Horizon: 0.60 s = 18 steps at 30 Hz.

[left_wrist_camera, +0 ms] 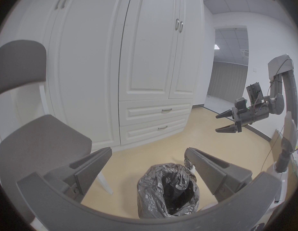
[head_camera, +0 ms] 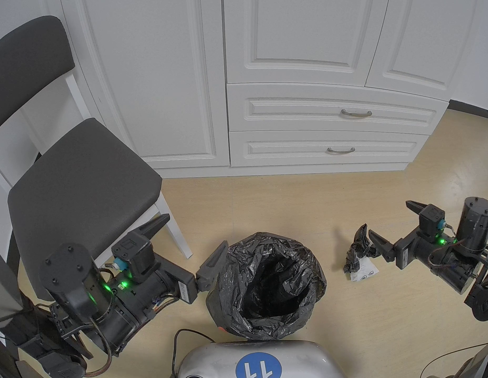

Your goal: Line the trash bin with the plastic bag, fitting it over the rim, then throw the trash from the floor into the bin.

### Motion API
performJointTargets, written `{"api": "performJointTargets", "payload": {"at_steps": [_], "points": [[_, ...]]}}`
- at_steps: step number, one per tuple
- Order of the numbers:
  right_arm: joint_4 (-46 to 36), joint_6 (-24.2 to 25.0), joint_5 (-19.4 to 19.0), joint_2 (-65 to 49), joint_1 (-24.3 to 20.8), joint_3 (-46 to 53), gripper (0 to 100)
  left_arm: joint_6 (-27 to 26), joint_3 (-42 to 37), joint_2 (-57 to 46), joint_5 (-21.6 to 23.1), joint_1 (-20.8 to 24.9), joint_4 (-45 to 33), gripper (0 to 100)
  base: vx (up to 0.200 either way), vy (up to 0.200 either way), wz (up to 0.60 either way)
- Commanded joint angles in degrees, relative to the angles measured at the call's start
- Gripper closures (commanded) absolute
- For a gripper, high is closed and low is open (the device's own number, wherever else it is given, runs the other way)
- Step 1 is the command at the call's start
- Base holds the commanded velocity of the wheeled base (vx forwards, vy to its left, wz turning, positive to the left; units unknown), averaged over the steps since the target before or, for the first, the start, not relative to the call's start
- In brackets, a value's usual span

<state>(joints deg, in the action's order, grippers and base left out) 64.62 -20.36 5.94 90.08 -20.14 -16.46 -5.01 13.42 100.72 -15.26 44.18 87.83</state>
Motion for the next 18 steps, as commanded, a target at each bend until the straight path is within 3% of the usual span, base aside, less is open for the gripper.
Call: {"api": "performJointTargets", "payload": {"at_steps": [1, 2, 3, 5, 6, 8, 14, 18], "points": [[0.6, -0.6, 2.9, -3.4, 1.0, -0.8, 0, -3.3, 0.3, -4.9, -1.8, -1.4, 0.0, 0, 0.0, 0.0, 0.0], [0.5, -0.6, 3.4, -3.2, 1.0, -1.0, 0, -3.7, 0.3, -5.0, -1.9, -1.6, 0.0, 0, 0.0, 0.0, 0.0], [0.6, 0.0, 7.0, -1.5, 1.2, -2.3, 0, -6.1, 0.2, -6.1, -2.6, -2.3, 0.0, 0, 0.0, 0.0, 0.0], [0.7, 0.6, 9.0, -0.5, 1.2, -2.9, 0, -7.4, 0.1, -7.1, -2.9, -2.6, 0.0, 0, 0.0, 0.0, 0.0], [0.6, 2.2, 12.0, 1.0, 1.2, -4.5, 0, -8.9, -0.1, -8.9, -3.5, -2.7, 0.0, 0, 0.0, 0.0, 0.0], [0.5, 4.0, 13.6, 2.4, 1.0, -6.5, 0, -9.1, -0.5, -9.8, -4.2, -2.6, -0.1, 0, 0.0, 0.0, 0.0], [-1.3, 5.0, 13.7, 2.9, 1.5, -8.0, 0, -8.7, -1.3, -10.3, -5.6, -2.3, -0.1, 0, 0.0, 0.0, 0.0], [-19.4, 8.2, 13.0, -1.8, 2.5, -13.2, 0, -7.8, -1.0, -14.1, -5.7, -2.2, -4.6, 0, 0.0, 0.0, 0.0]]}}
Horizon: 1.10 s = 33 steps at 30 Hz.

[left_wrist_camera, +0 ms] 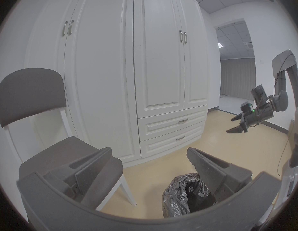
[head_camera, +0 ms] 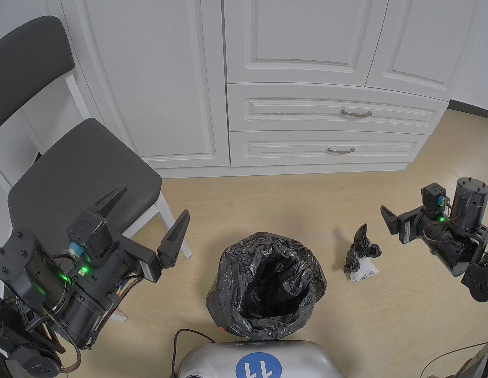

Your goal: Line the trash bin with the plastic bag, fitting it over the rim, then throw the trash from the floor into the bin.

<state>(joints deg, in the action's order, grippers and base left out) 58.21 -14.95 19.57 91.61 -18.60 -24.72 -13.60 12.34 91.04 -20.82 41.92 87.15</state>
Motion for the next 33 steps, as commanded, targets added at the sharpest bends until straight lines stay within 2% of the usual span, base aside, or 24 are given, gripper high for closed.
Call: {"api": "performJointTargets", "payload": {"at_steps": [1, 3, 5, 6, 7, 9, 10, 11, 13, 14, 15, 16, 17, 19, 23, 28, 29, 32, 33], "points": [[-16.3, 3.6, -0.8, -4.1, 0.9, -5.9, 0, 1.2, 0.3, -5.7, -0.1, 0.1, -5.8, 0, 0.0, 0.0, 0.0], [-22.5, 6.9, -2.9, -5.0, 0.8, -9.0, 0, 3.8, 1.7, -9.5, 0.0, 0.0, -13.3, 0, 0.0, 0.0, 0.0], [-21.3, 12.7, -5.8, -5.0, 0.6, -9.6, 0, 7.5, 4.2, -12.6, 0.0, 0.2, -21.1, 0, 0.0, 0.0, 0.0], [-20.8, 13.7, -6.3, -5.0, 0.6, -9.6, 0, 8.2, 4.7, -13.3, 0.0, 0.2, -22.6, 0, 0.0, 0.0, 0.0], [-18.5, 15.6, -7.3, -4.6, 0.8, -9.7, 0, 10.6, 6.5, -15.5, 0.1, 0.3, -27.8, 0, 0.0, 0.0, 0.0], [-16.9, 15.7, -8.8, -4.2, 1.4, -9.7, 0, 13.0, 8.7, -18.5, 0.1, 0.3, -35.2, 0, 0.0, 0.0, 0.0], [-16.9, 15.8, -8.9, -4.0, 1.6, -9.7, 0, 13.3, 9.0, -19.0, 0.1, 0.3, -36.4, 0, 0.0, 0.0, 0.0], [-18.1, 15.4, -9.1, -2.8, 3.5, -10.1, 0, 14.3, 10.4, -20.9, 0.3, 0.3, -41.7, 0, 0.0, 0.0, 0.0], [-21.2, 14.9, -9.1, -1.5, 4.7, -11.6, 0, 15.2, 11.9, -22.6, 0.5, 0.4, -46.8, 0, 0.0, 0.0, 0.0], [-26.0, 14.8, -9.2, -1.0, 5.4, -13.8, 0, 16.0, 12.7, -23.5, 0.5, 0.4, -50.0, 0, 0.0, 0.0, 0.0], [-29.6, 14.9, -9.4, -0.6, 5.6, -15.4, 0, 16.3, 13.0, -23.6, 0.6, 0.4, -50.9, 0, 0.0, 0.0, 0.0], [-29.6, 14.9, -9.4, -0.6, 5.6, -15.4, 0, 16.3, 13.0, -23.6, 0.6, 0.4, -50.9, 0, 0.0, 0.0, 0.0], [-35.0, 15.7, -9.6, 0.8, 6.2, -18.5, 0, 16.7, 13.1, -23.5, 0.6, 0.4, -51.5, 0, 0.0, 0.0, 0.0], [-40.2, 18.5, -10.5, 5.2, 7.7, -23.2, 0, 16.9, 13.0, -22.9, 0.6, 0.4, -51.5, 0, 0.0, 0.0, 0.0], [-40.7, 19.8, -13.3, 15.0, 11.2, -28.9, 0, 16.9, 12.7, -22.7, 0.6, 0.4, -51.6, 0, 0.0, 0.0, 0.0], [-40.7, 20.0, -13.9, 26.3, 14.8, -34.4, 0, 16.8, 12.6, -22.7, 0.7, 0.4, -51.6, 0, 0.0, 0.0, 0.0], [-40.3, 19.6, -14.5, 31.4, 16.8, -36.9, 0, 16.8, 12.5, -22.6, 0.7, 0.4, -51.6, 0, 0.0, 0.0, 0.0], [-40.8, 19.6, -17.0, 36.7, 18.5, -40.8, 0, 16.8, 12.5, -22.4, 0.7, 0.3, -51.6, 0, 0.0, 0.0, 0.0], [-40.8, 19.8, -19.7, 40.8, 19.6, -44.1, 0, 16.8, 12.5, -21.9, 0.7, 0.1, -51.6, 0, 0.0, 0.0, 0.0]]}}
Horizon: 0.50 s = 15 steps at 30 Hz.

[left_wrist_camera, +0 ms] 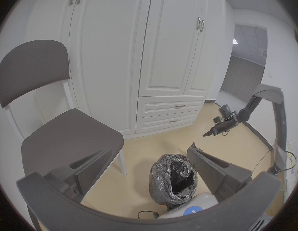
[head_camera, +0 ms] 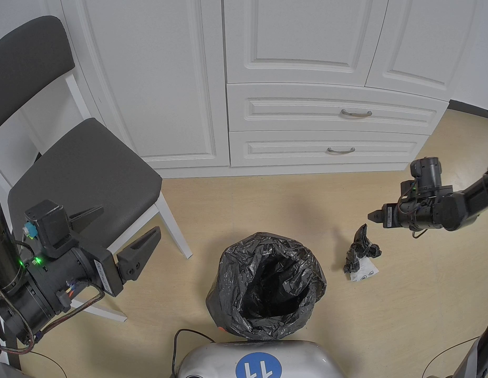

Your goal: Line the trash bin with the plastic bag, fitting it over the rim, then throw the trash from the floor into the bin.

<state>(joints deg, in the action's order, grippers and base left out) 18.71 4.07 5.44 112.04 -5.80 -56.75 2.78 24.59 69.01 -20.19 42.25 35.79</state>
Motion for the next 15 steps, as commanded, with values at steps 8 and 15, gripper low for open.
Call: {"api": "performJointTargets", "payload": {"at_steps": [8, 15], "points": [[-3.9, 2.1, -9.9, 35.0, 7.7, -27.0, 0, 0.4, 0.2, 0.2, 0.0, -0.9, -0.1, 0, 0.0, 0.0, 0.0], [-24.3, 3.6, -10.1, 45.1, 8.4, -47.5, 0, 0.4, -0.4, 1.6, -0.1, -1.8, -0.2, 0, 0.0, 0.0, 0.0]]}}
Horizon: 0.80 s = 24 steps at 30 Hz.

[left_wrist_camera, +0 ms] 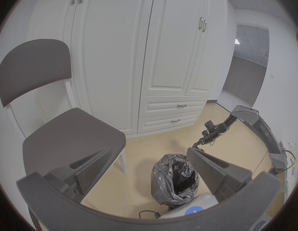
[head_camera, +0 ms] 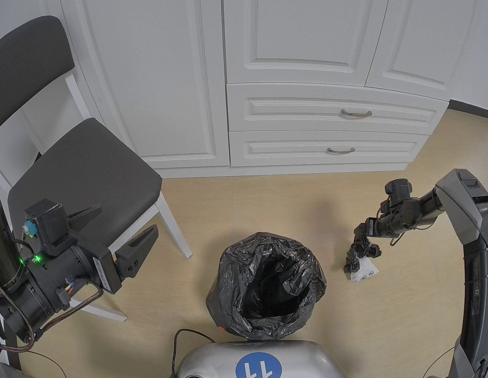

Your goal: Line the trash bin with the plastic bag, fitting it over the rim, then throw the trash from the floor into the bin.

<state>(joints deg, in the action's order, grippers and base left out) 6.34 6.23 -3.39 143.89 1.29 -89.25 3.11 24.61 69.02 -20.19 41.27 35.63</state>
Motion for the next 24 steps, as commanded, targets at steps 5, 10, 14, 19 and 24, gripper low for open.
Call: {"api": "performJointTargets", "payload": {"at_steps": [5, 10, 14, 19, 24], "points": [[-14.8, 1.4, -0.6, 18.4, 1.3, -21.7, 0, 0.9, -1.3, 3.8, -0.1, -1.8, 0.1, 0, 0.0, 0.0, 0.0], [-14.9, 1.3, -0.7, 17.9, 1.0, -21.5, 0, 2.4, -1.3, 7.4, 0.0, -3.3, 0.4, 0, 0.0, 0.0, 0.0], [-14.8, 1.3, -0.7, 17.7, 0.8, -20.9, 100, 3.7, -2.0, 11.8, -0.1, -3.4, 5.1, 0, 0.0, 0.0, 0.0], [-14.7, 1.6, -1.6, 15.1, 1.3, -19.2, 100, 3.2, -3.9, 14.3, -0.4, -3.4, 12.2, 0, 0.0, 0.0, 0.0], [-14.0, 1.4, -13.0, 3.0, 2.0, -9.4, 100, 1.9, -5.9, 13.5, -0.6, -3.4, 16.1, 0, 0.0, 0.0, 0.0]]}}
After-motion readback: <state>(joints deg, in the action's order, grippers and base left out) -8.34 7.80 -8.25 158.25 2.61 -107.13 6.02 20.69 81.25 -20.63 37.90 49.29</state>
